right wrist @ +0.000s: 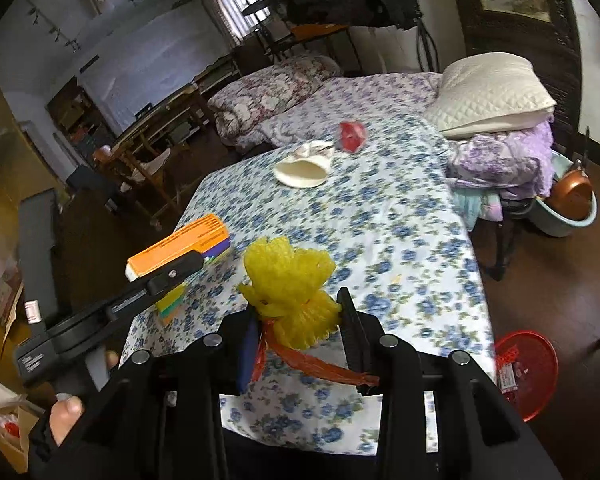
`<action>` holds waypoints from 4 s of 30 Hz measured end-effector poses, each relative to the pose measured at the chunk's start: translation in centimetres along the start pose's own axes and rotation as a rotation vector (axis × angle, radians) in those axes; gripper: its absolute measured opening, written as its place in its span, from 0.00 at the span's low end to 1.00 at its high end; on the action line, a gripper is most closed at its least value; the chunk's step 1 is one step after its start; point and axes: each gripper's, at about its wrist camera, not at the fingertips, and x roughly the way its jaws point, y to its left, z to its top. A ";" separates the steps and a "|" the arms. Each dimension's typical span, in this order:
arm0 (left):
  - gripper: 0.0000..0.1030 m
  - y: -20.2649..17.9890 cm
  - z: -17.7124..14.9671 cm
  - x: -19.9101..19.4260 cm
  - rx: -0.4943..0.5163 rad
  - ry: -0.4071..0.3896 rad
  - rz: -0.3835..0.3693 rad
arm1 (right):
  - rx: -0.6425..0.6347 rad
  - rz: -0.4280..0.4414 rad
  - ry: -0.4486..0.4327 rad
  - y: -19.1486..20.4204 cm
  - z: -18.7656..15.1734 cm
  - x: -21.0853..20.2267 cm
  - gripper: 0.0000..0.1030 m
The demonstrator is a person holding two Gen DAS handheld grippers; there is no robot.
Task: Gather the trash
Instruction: 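Carry the orange box and yellow toy over the red basket with both grippers, then open the right gripper to drop the toy while the left gripper drops the box, then move both tools back to the paper cup and red cup on the bed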
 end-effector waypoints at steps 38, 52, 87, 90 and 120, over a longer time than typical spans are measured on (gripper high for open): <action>0.08 -31.5 -16.7 22.8 0.494 0.474 -0.169 | 0.436 -0.355 0.186 -34.5 -14.6 -0.5 0.36; 0.09 -31.8 -18.1 25.4 0.504 0.521 -0.142 | 0.472 -0.356 0.275 -37.6 -16.5 5.8 0.37; 0.74 -31.8 -20.9 30.6 0.443 0.648 -0.190 | 0.512 -0.425 0.393 -40.0 -21.5 2.6 0.62; 0.77 -31.7 -20.7 30.5 0.431 0.642 -0.197 | 0.511 -0.429 0.396 -39.9 -21.4 2.6 0.62; 0.93 -22.6 -4.0 8.0 0.254 0.077 -0.193 | 0.301 -0.482 0.226 -29.2 -12.2 -3.6 0.85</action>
